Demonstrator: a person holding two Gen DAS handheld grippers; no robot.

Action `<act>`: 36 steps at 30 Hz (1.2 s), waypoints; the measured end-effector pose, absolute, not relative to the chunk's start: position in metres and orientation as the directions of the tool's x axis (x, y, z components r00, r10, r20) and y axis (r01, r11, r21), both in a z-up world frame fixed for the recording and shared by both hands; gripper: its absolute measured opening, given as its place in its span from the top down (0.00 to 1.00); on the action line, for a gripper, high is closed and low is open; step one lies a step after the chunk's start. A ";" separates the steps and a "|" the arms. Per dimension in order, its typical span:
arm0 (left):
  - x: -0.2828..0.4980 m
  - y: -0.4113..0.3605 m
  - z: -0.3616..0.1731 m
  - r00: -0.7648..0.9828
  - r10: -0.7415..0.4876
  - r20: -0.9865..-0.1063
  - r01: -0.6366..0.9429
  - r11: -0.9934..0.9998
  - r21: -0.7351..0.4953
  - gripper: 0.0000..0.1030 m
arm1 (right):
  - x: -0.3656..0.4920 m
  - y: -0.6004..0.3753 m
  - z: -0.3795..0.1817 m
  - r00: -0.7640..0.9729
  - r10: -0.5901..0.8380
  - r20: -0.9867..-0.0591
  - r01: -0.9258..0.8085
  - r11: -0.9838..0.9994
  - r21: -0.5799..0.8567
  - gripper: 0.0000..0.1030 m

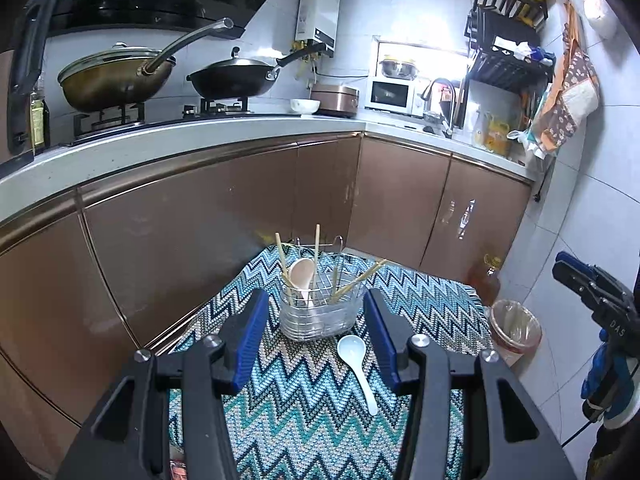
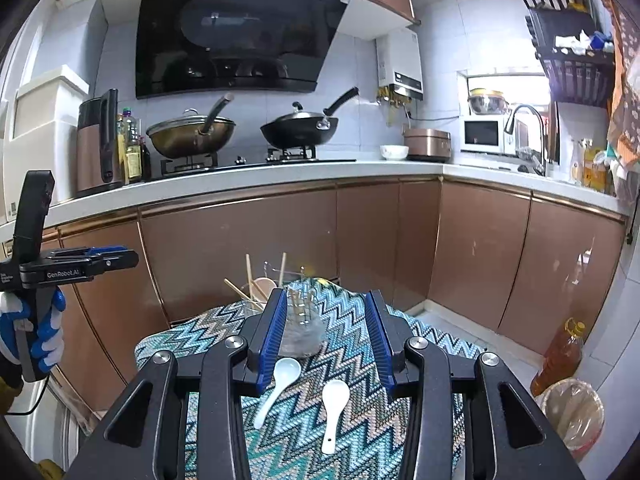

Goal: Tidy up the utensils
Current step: 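Move both tools down to the two white spoons on the cloth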

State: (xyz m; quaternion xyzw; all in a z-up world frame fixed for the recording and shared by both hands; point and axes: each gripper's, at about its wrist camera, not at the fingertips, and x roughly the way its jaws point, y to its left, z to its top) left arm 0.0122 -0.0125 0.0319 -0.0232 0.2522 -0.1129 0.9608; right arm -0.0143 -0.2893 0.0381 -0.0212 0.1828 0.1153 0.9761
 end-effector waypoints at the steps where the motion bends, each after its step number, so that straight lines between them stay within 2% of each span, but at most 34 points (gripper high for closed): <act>1: 0.013 -0.014 0.032 0.846 -0.231 -0.481 0.207 0.973 -0.103 0.54 | -0.013 -0.292 0.037 0.906 0.217 -0.364 -0.232 0.973 0.005 0.61; 16: 0.032 -0.009 -0.001 0.785 -0.275 -0.555 0.250 0.960 -0.123 0.54 | 0.003 -0.310 0.012 0.888 0.190 -0.418 -0.184 0.981 0.056 0.61; 25: 0.046 0.018 -0.041 0.719 -0.308 -0.623 0.245 0.951 -0.187 0.54 | 0.029 -0.293 -0.008 0.852 0.182 -0.491 -0.186 0.982 0.040 0.61; 36: 0.080 0.022 -0.102 0.553 -0.406 -0.727 0.310 0.911 -0.273 0.54 | 0.080 -0.278 -0.054 0.760 0.204 -0.617 -0.215 0.975 0.058 0.61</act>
